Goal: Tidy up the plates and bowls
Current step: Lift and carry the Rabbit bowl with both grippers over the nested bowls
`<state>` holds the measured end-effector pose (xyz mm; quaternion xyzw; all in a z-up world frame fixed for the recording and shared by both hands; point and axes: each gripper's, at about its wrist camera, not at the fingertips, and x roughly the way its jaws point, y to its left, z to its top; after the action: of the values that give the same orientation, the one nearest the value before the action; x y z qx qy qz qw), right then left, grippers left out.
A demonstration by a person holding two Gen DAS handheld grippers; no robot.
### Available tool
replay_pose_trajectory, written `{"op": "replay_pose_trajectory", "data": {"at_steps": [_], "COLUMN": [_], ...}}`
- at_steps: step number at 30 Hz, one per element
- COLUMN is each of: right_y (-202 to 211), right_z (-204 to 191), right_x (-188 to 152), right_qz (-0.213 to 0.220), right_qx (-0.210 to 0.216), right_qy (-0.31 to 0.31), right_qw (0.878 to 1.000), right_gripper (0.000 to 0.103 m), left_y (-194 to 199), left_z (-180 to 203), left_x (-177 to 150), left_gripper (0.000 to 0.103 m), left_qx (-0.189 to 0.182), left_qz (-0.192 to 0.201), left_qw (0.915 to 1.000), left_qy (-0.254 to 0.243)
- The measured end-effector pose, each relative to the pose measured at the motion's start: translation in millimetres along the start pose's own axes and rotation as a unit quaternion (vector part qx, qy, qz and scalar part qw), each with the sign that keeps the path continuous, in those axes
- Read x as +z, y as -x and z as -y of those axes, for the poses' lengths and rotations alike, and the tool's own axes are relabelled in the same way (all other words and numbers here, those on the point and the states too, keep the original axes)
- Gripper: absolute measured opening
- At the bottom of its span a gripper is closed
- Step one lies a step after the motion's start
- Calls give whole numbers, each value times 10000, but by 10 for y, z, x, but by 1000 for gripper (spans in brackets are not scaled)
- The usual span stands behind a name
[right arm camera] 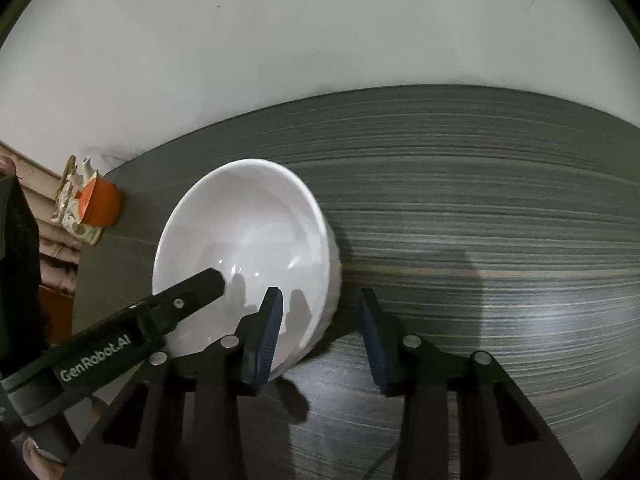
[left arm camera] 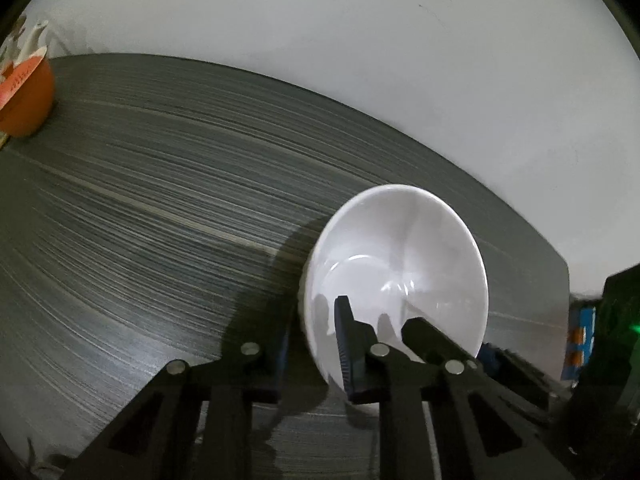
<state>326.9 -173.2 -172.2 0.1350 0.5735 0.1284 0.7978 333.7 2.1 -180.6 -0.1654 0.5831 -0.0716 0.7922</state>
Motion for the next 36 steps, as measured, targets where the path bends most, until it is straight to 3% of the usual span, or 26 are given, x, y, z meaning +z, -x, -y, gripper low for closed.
{"op": "replay_pose_trajectory", "data": {"at_steps": [5,10,15,22,30,36], "right_y": [57,267,694,1324,2000,2145], "right_z": [-45,-21,-25,-62,-158,-273], "right_x": [-46,-127,-246,-538,-1158,-1703], "right_qz": [36,90,322,645,850,778], "right_qx": [-69,-27,-15,-13,-40,21], "right_qy": [95,38,43,111,120,74], "right_qw": [9999,9999,9995,9979,9963,9969], "right_gripper": [30,30,30,30,30,30], "left_y": [80,397,765,1289,1699,1924], "left_z": [116,285,435,679,574,500], "left_x": [-92,-151,-281,-722,-1273,-1818], "left_gripper": [18,18,18,18,18,18], "left_qx": [-28,-44,-120,-106,-212,-211], "left_qz": [-11,148,349,619,563,554], "left_qw": [9999,9993,9982,9948,9946,9940], "left_qy": [-138,-351,-482,-798,-845,-923]}}
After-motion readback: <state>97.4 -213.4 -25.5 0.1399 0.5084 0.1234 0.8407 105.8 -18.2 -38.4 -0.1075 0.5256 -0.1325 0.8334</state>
